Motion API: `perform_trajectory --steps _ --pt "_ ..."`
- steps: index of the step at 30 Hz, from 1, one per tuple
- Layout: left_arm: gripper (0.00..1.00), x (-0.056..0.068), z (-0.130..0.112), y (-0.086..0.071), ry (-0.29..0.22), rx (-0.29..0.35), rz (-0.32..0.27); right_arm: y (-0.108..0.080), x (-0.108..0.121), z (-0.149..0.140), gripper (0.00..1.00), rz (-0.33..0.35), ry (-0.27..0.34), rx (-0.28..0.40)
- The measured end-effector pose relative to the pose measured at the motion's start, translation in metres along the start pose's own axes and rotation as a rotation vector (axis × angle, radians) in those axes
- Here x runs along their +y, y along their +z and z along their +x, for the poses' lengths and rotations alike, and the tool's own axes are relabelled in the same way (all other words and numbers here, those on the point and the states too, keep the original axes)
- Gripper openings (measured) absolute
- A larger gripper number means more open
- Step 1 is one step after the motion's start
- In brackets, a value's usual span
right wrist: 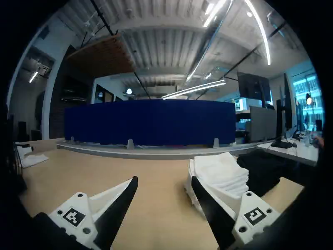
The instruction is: Fold towel
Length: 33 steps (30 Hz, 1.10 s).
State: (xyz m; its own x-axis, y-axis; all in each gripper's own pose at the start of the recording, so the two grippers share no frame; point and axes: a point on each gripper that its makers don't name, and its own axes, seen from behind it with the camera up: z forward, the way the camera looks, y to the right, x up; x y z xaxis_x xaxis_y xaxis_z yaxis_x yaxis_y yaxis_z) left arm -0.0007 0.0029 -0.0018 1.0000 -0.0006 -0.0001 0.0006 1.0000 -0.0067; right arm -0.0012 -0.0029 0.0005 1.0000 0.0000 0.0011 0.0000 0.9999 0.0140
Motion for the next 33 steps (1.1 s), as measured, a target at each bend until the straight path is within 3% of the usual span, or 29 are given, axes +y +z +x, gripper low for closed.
perform_trajectory --steps 33 --pt "0.97 -0.0007 0.0008 0.0002 0.0 0.0 -0.001 -0.0019 0.0005 -0.0003 0.99 0.0 0.0 0.0"
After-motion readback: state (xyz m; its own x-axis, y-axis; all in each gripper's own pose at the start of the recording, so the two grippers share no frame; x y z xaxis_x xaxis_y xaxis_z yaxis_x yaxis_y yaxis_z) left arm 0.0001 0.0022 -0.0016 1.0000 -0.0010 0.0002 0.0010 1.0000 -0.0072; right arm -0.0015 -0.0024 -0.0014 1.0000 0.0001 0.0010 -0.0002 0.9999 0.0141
